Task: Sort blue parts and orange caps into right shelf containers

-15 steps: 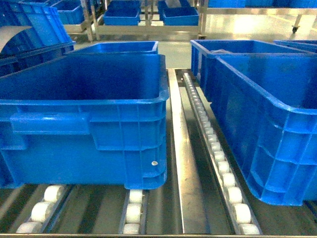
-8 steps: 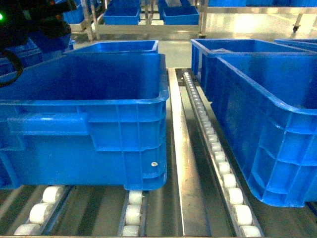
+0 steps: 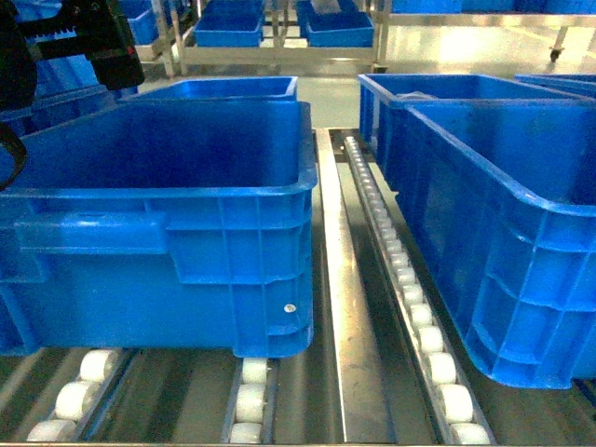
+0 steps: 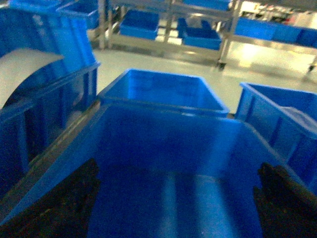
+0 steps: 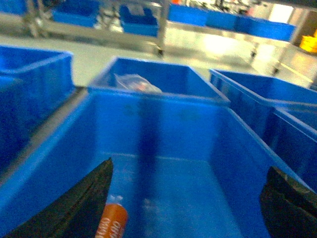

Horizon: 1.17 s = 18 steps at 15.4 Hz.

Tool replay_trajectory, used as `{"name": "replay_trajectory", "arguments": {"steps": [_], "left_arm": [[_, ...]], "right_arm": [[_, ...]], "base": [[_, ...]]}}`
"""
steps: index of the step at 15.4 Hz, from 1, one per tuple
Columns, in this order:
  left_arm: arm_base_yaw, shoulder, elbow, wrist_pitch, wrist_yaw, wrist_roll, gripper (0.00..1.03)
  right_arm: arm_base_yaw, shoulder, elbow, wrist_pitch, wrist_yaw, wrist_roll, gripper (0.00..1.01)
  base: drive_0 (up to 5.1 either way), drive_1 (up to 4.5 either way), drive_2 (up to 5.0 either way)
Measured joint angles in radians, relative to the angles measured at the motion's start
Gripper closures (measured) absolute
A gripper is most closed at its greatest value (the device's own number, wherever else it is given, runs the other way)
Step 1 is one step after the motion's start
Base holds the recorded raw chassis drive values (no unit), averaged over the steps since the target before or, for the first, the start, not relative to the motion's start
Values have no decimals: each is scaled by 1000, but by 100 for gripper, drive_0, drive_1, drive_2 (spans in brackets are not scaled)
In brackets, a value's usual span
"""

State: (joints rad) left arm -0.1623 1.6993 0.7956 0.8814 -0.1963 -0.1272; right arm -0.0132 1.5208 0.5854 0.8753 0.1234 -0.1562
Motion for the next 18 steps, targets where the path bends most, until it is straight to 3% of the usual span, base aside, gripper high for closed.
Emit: {"name": "replay_trajectory", "arguments": {"steps": [1,2,4,7,9,10,11,12,13,16,18], "left_arm": [[13,-53,-65,49,50,58,22],[26,-122,-157,79,68,85,35],[64,-226,-318,111,85,109,62],[84,-370,-479,123,120,110,100],[104,-463,-561,108,132,111,101],[146,-512,-596,89,188,112,101],[163,-558,-624,72,188,111,101],[166,-607,-647,52,190,112,101],[163,-615,-690,120,194,112,101],[163,-763,-750,-8,194,112,101],[163,-790,-750,-25,193,113,101]], "right_arm": [[2,-10,-35,86,-80,49,15],[9,-72,-115,106,-120,101,29],[13,-171,-237,117,-124,135,57],[13,-311,-359,100,-124,142,96],[13,-404,-420,62,-124,144,100],[13,-453,-446,37,-124,145,100],[13,-465,-484,105,-124,145,100],[13,-479,-506,73,-124,145,100],[13,-534,-537,19,-124,145,100],[13,-715,-556,-107,-124,145,100],[13,-739,-563,-129,-124,145,100]], "base": [[0,0,0],[0,0,0],[0,0,0],[0,0,0],[0,0,0],[0,0,0],[0,0,0],[0,0,0],[0,0,0],[0,0,0],[0,0,0]]}}
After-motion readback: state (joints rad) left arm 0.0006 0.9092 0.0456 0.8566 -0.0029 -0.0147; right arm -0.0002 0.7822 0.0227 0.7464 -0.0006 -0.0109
